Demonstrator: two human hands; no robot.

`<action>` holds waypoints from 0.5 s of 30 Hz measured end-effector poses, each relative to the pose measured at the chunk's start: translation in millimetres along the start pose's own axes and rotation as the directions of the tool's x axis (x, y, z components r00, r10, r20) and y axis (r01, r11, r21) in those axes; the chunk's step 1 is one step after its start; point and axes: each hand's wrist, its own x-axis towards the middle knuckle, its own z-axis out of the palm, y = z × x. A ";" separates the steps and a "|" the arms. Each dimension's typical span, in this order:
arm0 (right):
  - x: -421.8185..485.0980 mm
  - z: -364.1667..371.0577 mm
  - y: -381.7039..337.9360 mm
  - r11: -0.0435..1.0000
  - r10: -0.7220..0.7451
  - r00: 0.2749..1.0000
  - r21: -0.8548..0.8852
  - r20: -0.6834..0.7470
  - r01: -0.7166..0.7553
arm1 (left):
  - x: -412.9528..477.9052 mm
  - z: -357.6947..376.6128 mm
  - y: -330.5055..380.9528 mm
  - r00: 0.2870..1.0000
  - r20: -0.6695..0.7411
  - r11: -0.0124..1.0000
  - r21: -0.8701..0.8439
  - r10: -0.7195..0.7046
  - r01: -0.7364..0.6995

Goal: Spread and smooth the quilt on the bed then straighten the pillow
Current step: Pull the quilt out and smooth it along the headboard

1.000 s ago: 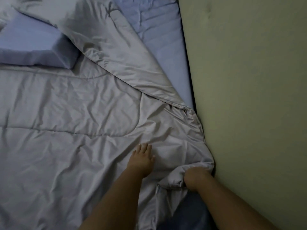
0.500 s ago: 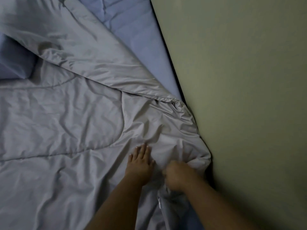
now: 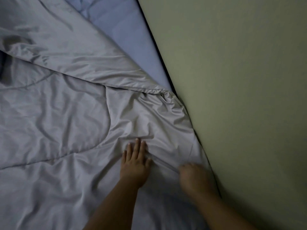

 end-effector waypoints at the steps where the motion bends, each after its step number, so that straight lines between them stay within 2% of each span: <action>1: 14.0 10.6 -2.4 0.998 -0.056 0.988 -0.020 -0.142 0.054 | 2.4 -1.1 4.8 1.000 -0.009 1.000 0.029 -0.007 0.007; 3: 44.7 4.6 -16.8 0.987 -0.078 0.976 0.120 -0.205 0.104 | 13.1 -0.2 8.3 0.997 -0.074 1.000 0.005 0.000 0.001; 5: 72.7 11.6 -13.2 0.985 -0.091 0.965 0.121 -0.246 0.124 | 23.7 2.5 7.1 0.996 -0.084 1.000 -0.003 -0.021 0.021; 8: 89.9 29.8 13.7 0.993 -0.050 0.991 0.101 -0.123 0.063 | 33.1 8.9 0.4 0.994 -0.098 0.999 0.016 -0.041 0.043; 9: 92.4 36.1 21.1 0.992 -0.060 0.990 0.100 -0.126 0.073 | 33.7 10.4 -0.9 0.995 -0.091 0.999 0.020 -0.038 0.040; 12: 101.5 33.2 22.2 0.991 -0.041 0.964 0.110 -0.263 0.072 | 37.9 11.8 -3.6 0.989 -0.141 0.999 0.003 -0.047 0.048; 14: 113.4 19.6 8.4 0.986 -0.065 0.912 0.113 -0.405 0.121 | 47.3 6.7 -2.0 0.979 -0.202 0.999 0.000 -0.042 0.043; 15: 121.9 14.0 0.2 0.976 -0.123 0.869 0.098 -0.479 0.192 | 54.6 3.3 -0.5 0.973 -0.228 0.999 0.004 -0.031 0.033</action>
